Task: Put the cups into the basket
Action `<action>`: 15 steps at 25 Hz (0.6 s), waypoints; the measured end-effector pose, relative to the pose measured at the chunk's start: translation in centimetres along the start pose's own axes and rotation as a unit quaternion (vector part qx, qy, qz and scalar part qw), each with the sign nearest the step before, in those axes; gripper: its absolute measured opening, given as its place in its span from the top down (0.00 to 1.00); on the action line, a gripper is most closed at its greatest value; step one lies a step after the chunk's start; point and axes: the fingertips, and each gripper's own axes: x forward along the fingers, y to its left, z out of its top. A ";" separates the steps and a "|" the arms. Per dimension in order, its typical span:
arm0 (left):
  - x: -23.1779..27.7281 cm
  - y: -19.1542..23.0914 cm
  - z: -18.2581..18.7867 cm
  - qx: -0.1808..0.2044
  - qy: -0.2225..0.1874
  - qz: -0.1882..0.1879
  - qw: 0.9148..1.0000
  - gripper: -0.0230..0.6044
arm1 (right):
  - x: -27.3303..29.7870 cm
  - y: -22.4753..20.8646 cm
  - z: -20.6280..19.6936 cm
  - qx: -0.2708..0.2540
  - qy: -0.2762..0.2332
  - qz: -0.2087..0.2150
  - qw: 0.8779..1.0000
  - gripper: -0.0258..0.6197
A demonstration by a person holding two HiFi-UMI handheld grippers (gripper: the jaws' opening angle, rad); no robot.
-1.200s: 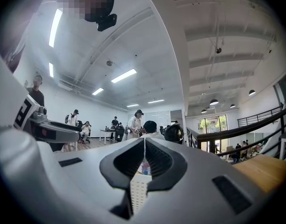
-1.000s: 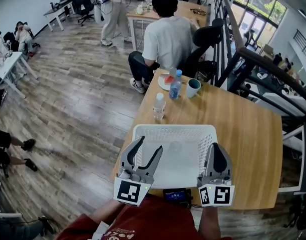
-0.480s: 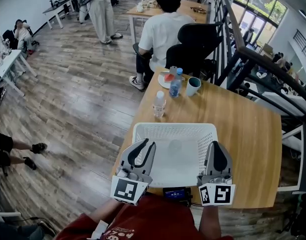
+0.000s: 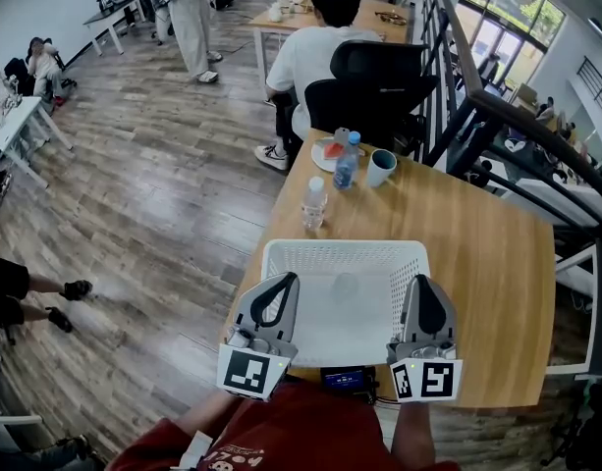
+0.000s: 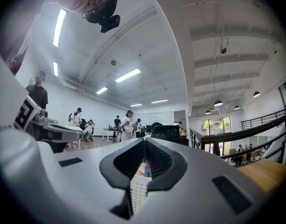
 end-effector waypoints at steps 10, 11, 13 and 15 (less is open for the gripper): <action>-0.1 0.7 -0.4 -0.001 0.014 0.006 1.000 0.95 | 0.1 0.3 0.4 -0.004 -0.001 -0.001 1.000 0.94; 0.0 0.7 -0.3 0.001 0.011 0.007 1.000 0.95 | 0.2 0.3 0.5 -0.004 -0.003 0.000 1.000 0.94; 0.2 0.7 -0.1 -0.001 0.005 0.009 1.000 0.95 | 0.2 0.2 0.5 -0.003 -0.003 0.000 1.000 0.94; 0.1 0.5 -0.2 -0.003 0.005 0.009 1.000 0.95 | 0.1 0.1 0.3 -0.002 -0.002 -0.002 1.000 0.94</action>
